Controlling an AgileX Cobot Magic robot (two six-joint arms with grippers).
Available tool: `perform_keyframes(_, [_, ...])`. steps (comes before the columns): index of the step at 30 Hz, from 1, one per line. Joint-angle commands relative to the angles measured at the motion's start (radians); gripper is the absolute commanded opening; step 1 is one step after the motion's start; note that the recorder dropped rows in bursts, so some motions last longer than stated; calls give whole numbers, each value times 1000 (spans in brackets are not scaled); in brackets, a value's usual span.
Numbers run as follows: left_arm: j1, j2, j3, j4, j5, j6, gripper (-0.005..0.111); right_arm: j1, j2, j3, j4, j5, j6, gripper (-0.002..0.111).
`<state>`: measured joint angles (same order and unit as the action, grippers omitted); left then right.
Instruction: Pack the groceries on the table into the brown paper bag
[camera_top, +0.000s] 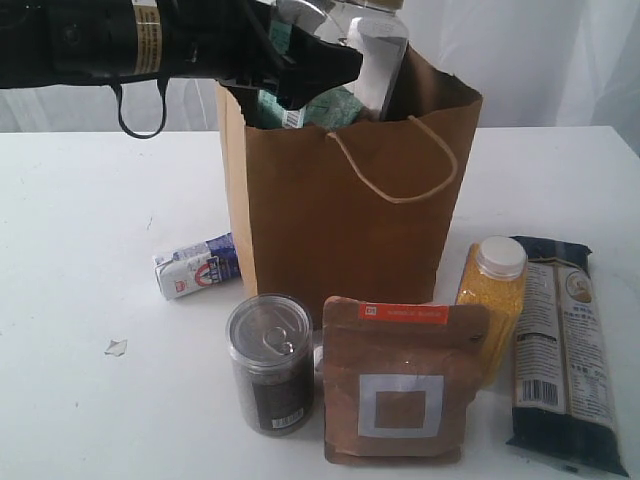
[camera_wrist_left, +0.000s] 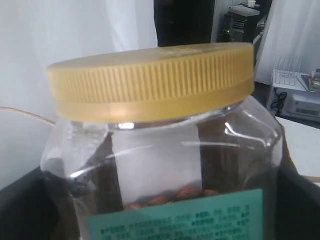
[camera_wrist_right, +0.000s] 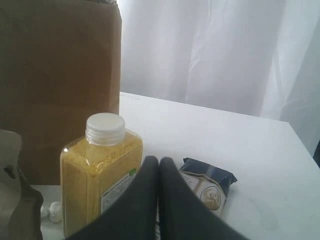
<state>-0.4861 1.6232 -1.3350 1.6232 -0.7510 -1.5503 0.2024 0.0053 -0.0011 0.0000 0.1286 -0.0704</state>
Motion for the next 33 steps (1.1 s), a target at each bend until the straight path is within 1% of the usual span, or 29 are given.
perform_keyframes(1, [-5, -24, -4, -15, -15, -9, 105, -5, -5, 1, 0, -10, -5, 0])
perform_keyframes(13, [-5, -25, -4, -15, -15, -9, 105, -5, -5, 1, 0, -10, -5, 0])
perform_keyframes(15, [-5, -25, -4, -15, -31, -3, 105, -5, -5, 1, 0, -10, -5, 0])
perform_keyframes(19, [-5, -25, -4, -15, -66, 71, 106, -5, -5, 1, 0, -10, -5, 0])
perform_keyframes(23, [-5, -25, -4, -27, -78, 83, 106, -5, -5, 1, 0, -10, -5, 0])
perform_keyframes(27, [-5, -25, -4, -50, -62, 66, 105, -5, -5, 1, 0, -10, -5, 0])
perform_keyframes(29, [-5, -26, -4, -41, 4, 97, 105, -5, -5, 1, 0, -10, -5, 0])
perform_keyframes(30, [-5, -26, -4, -42, 30, 70, 105, -5, -5, 1, 0, -10, -5, 0])
perform_keyframes(31, [-5, -26, -4, -73, 24, 40, 105, -5, -5, 1, 0, -10, -5, 0])
perform_keyframes(33, [2, -30, -4, -88, 42, 62, 105, -5, -5, 1, 0, -10, -5, 0])
